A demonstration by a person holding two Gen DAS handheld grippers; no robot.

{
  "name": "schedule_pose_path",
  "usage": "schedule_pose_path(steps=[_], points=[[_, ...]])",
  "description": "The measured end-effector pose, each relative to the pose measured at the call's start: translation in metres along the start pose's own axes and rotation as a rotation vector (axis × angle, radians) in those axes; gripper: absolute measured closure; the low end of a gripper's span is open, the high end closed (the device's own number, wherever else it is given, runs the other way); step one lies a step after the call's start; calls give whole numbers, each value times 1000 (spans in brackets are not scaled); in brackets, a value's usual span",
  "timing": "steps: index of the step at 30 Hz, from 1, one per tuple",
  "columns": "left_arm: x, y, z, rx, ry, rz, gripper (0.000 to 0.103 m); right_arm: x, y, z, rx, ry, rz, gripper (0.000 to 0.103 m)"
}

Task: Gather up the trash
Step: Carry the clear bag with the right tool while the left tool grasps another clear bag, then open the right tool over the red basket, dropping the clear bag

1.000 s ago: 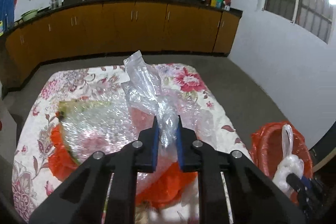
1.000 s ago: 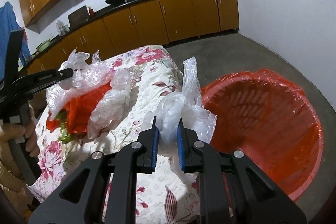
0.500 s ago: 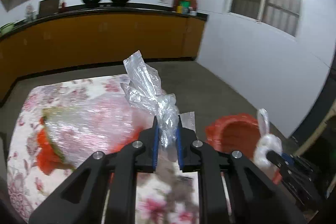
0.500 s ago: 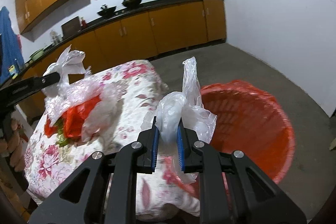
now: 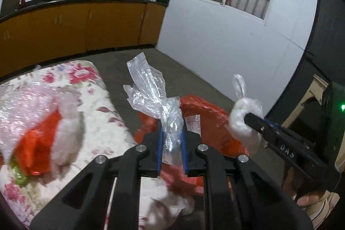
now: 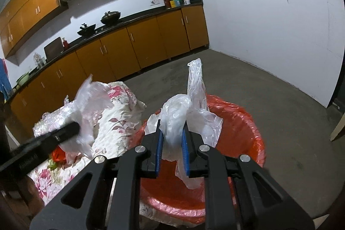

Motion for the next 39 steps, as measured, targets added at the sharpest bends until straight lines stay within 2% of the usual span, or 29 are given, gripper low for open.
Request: schedule_pose_path(steps=[12,14,16,18,22,26,29,33,39], points=[[45,9,11,-8,-64,41,85,15,13,-7,47,-27,-26,86],[52,8,14,-9,-71,38,73,17,17,-8,62,-26,-24,80],[55,6,16,-15,-78,31,66,18,19,-7,69,-30,-19,70],[55,1,20,-23,-85,19,62,16,23,-6,73,-27,-14,63],[44,-14,23,-62,-76,-15,56,10,22,-5,50,-12,13,62],[12,-26,25,-36,-10,-127,38,4,8,-3,-8,10,21,62],[-18,-35,30,5,35,-225,32,0,-18,-1,-70,23,-1,62],[-59,-58,39,14,75,-349,30,-1,-49,5,-123,16,-58,62],[-125,-104,50,-25,140,-524,30,7,-123,21,-205,-31,-185,62]])
Point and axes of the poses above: each gripper's, at about its wrist camera, not at the fingertips, and x roughly the way its jaws point, y to its right, z to its underside, the point moved 4 cm from there along x, roughly the way its jaws point, and after that the axes turned 12 degrees about z, right-handed, at the moved point
